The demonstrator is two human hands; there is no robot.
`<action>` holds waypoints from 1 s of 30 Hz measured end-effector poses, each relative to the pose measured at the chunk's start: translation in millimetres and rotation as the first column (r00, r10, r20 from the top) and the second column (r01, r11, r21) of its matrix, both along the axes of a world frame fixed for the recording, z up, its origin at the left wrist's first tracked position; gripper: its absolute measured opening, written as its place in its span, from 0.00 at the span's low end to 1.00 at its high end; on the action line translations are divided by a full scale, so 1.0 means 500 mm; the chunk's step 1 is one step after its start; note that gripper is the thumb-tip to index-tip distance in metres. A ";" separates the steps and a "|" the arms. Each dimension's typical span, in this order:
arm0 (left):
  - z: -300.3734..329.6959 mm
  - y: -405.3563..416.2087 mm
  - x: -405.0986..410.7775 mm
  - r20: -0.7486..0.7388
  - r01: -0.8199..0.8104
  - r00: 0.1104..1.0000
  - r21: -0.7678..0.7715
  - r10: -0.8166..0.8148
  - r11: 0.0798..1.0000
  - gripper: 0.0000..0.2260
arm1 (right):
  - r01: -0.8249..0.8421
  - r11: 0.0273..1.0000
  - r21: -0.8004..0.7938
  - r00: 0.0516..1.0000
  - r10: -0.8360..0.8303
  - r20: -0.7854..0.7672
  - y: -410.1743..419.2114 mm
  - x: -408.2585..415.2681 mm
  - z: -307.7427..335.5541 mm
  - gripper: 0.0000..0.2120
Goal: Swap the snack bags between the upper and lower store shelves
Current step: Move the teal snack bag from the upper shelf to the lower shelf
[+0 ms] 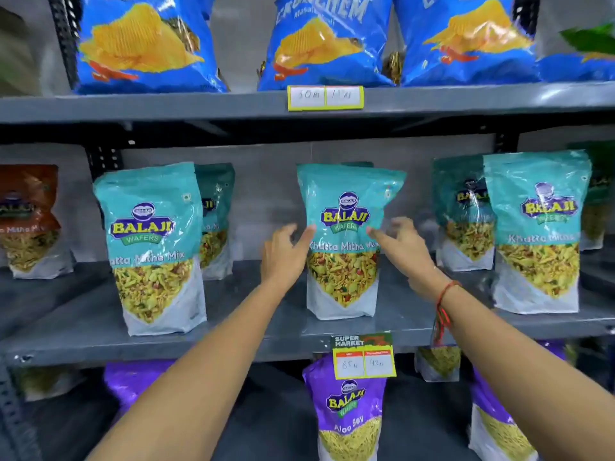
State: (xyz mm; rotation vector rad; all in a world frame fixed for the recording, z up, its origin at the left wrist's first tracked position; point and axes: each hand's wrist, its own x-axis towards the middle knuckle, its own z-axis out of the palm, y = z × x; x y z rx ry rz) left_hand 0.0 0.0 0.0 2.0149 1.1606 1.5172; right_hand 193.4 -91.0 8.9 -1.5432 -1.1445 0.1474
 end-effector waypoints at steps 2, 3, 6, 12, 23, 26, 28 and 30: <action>-0.003 0.014 0.013 0.067 0.043 0.997 -0.006 -0.043 0.999 0.22 | -0.140 0.990 0.036 0.982 0.143 -0.119 0.022 0.006 -0.006 0.16; -0.005 0.016 0.020 0.109 0.052 0.993 0.003 -0.052 0.999 0.21 | -0.194 0.978 0.076 0.969 0.203 -0.143 0.031 0.009 -0.010 0.15; -0.001 0.011 0.047 0.191 0.032 0.981 0.043 -0.039 0.999 0.23 | -0.201 0.965 0.171 0.943 0.238 -0.234 0.049 0.016 -0.020 0.10; -0.004 -0.012 0.045 0.232 -0.034 0.973 0.112 0.007 0.993 0.23 | -0.082 0.955 0.284 0.971 0.141 -0.195 0.043 -0.006 -0.016 0.14; -0.061 -0.238 -0.185 0.496 -0.080 0.867 0.227 -0.045 0.971 0.19 | -0.281 0.875 0.394 0.903 0.380 -0.201 -0.121 -0.215 -0.052 0.15; -0.153 -0.303 -0.265 0.479 -0.083 0.878 0.134 0.009 0.987 0.15 | -0.354 0.881 0.313 0.873 0.432 -0.228 -0.163 -0.280 -0.150 0.17; -0.231 -0.330 -0.304 0.445 -0.087 0.894 0.078 0.043 0.993 0.13 | -0.373 0.903 0.215 0.890 0.413 -0.191 -0.187 -0.316 -0.237 0.19; -0.319 -0.340 -0.330 0.410 -0.117 0.906 -0.003 0.108 0.993 0.12 | -0.385 0.917 0.105 0.899 0.398 -0.183 -0.198 -0.338 -0.325 0.22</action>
